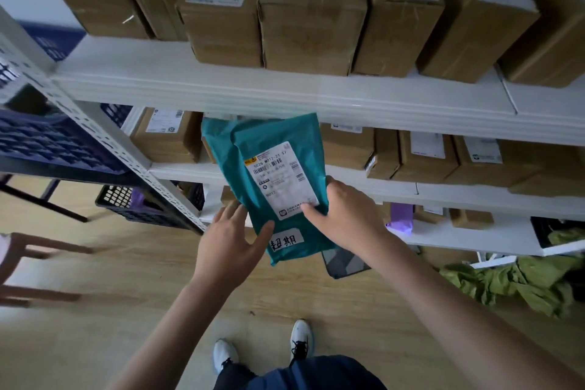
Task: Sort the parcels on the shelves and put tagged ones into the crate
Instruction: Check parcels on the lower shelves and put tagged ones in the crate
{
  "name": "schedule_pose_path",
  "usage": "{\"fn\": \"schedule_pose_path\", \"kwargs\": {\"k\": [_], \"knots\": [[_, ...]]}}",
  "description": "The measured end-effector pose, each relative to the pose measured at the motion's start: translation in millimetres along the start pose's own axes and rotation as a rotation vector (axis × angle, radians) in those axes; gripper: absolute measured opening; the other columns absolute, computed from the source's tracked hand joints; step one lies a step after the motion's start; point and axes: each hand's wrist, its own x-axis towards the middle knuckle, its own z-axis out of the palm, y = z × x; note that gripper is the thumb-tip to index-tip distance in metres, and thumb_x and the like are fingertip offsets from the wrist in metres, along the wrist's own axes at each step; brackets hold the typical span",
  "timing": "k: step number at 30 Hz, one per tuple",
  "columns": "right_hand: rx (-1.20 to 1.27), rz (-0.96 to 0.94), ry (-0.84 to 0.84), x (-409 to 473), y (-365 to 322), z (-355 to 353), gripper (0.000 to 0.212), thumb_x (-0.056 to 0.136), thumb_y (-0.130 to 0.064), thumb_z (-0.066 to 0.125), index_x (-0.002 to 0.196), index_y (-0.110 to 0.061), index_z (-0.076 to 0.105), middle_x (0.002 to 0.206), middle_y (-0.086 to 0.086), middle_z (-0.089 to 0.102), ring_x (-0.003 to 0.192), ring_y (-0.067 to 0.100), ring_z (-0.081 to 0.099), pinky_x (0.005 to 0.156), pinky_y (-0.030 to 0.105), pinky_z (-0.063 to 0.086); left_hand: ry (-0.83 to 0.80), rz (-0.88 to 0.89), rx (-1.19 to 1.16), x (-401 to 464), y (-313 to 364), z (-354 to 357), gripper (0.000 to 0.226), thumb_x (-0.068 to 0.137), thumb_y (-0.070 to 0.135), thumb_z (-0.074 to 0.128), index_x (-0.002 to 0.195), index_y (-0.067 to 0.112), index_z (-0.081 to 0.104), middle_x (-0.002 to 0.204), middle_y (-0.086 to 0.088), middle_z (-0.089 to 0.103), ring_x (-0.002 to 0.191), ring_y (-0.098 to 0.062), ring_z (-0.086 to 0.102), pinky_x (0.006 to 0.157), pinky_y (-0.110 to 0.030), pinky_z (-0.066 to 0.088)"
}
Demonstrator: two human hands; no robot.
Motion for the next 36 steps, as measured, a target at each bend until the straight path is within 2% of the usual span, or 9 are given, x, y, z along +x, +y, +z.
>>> {"fn": "schedule_pose_path", "kwargs": {"k": [9, 12, 15, 17, 19, 21, 24, 32, 36], "knots": [[-0.064, -0.09, -0.009, -15.5, -88.9, 2.0, 0.036, 0.095, -0.059, 0.051, 0.089, -0.024, 0.042, 0.073, -0.013, 0.041, 0.058, 0.003, 0.043, 0.047, 0.023, 0.029, 0.139, -0.15, 0.028, -42.7, -38.9, -66.1, 0.044, 0.091, 0.061, 0.043, 0.107, 0.024, 0.06, 0.108, 0.012, 0.059, 0.104, -0.015, 0.053, 0.061, -0.031, 0.046], [-0.079, -0.129, -0.029, -19.2, -136.2, 23.8, 0.037, 0.093, -0.062, 0.05, 0.093, -0.025, 0.049, 0.076, -0.012, 0.051, 0.059, 0.005, 0.052, 0.049, 0.028, 0.044, 0.133, -0.228, 0.05, -67.2, -76.4, -90.2, 0.045, 0.091, 0.065, 0.039, 0.1, 0.024, 0.057, 0.104, 0.012, 0.058, 0.101, -0.015, 0.054, 0.062, -0.033, 0.049], [-0.078, -0.189, -0.041, -23.4, -195.5, 50.5, 0.039, 0.092, -0.062, 0.05, 0.096, -0.024, 0.054, 0.08, -0.009, 0.06, 0.058, 0.008, 0.056, 0.047, 0.029, 0.047, 0.151, -0.326, 0.076, -96.3, -120.1, -119.3, 0.051, 0.089, 0.069, 0.034, 0.105, 0.026, 0.057, 0.109, 0.011, 0.06, 0.101, -0.017, 0.056, 0.066, -0.036, 0.053], [-0.101, -0.236, -0.039, -25.4, -237.2, 68.3, 0.039, 0.092, -0.062, 0.049, 0.099, -0.024, 0.055, 0.082, -0.009, 0.062, 0.061, 0.009, 0.058, 0.048, 0.029, 0.045, 0.177, -0.391, 0.09, -117.0, -149.0, -140.8, 0.052, 0.089, 0.068, 0.033, 0.106, 0.025, 0.058, 0.108, 0.01, 0.061, 0.099, -0.016, 0.056, 0.063, -0.033, 0.048], [-0.168, -0.3, 0.004, -24.7, -279.0, 87.5, 0.044, 0.091, -0.065, 0.046, 0.102, -0.024, 0.056, 0.087, -0.008, 0.064, 0.068, 0.013, 0.062, 0.054, 0.03, 0.052, 0.196, -0.455, 0.105, -135.8, -177.8, -161.9, 0.051, 0.09, 0.067, 0.034, 0.105, 0.025, 0.057, 0.104, 0.009, 0.061, 0.097, -0.016, 0.055, 0.061, -0.031, 0.043], [-0.186, -0.356, 0.02, -24.9, -320.5, 106.6, 0.048, 0.09, -0.067, 0.042, 0.105, -0.024, 0.056, 0.09, -0.007, 0.066, 0.072, 0.016, 0.065, 0.061, 0.034, 0.057, 0.208, -0.516, 0.116, -150.5, -209.0, -178.9, 0.052, 0.09, 0.069, 0.033, 0.105, 0.025, 0.056, 0.1, 0.009, 0.062, 0.094, -0.017, 0.057, 0.061, -0.032, 0.048], [-0.19, -0.406, 0.012, -22.7, -378.9, 131.3, 0.048, 0.09, -0.066, 0.045, 0.106, -0.023, 0.056, 0.091, -0.006, 0.066, 0.075, 0.019, 0.066, 0.063, 0.035, 0.057, 0.227, -0.602, 0.129, -165.5, -252.6, -202.5, 0.055, 0.089, 0.071, 0.031, 0.107, 0.025, 0.055, 0.097, 0.008, 0.062, 0.087, -0.018, 0.06, 0.064, -0.037, 0.056], [-0.177, -0.52, 0.063, 4.6, -478.5, 160.6, 0.045, 0.09, -0.061, 0.051, 0.105, -0.018, 0.055, 0.097, 0.0, 0.066, 0.088, 0.024, 0.067, 0.067, 0.036, 0.056, 0.315, -0.715, 0.131, -169.0, -333.8, -247.3, 0.055, 0.088, 0.07, 0.029, 0.103, 0.026, 0.058, 0.093, 0.01, 0.063, 0.081, -0.016, 0.061, 0.062, -0.037, 0.056], [-0.163, -0.534, 0.066, 48.1, -510.2, 172.2, 0.049, 0.091, -0.062, 0.051, 0.109, -0.017, 0.056, 0.101, 0.0, 0.066, 0.094, 0.025, 0.064, 0.067, 0.036, 0.055, 0.319, -0.699, 0.168, -130.0, -370.3, -271.4, 0.045, 0.093, 0.063, 0.033, 0.099, 0.024, 0.055, 0.087, 0.01, 0.062, 0.068, -0.01, 0.058, 0.046, -0.026, 0.041]]}}
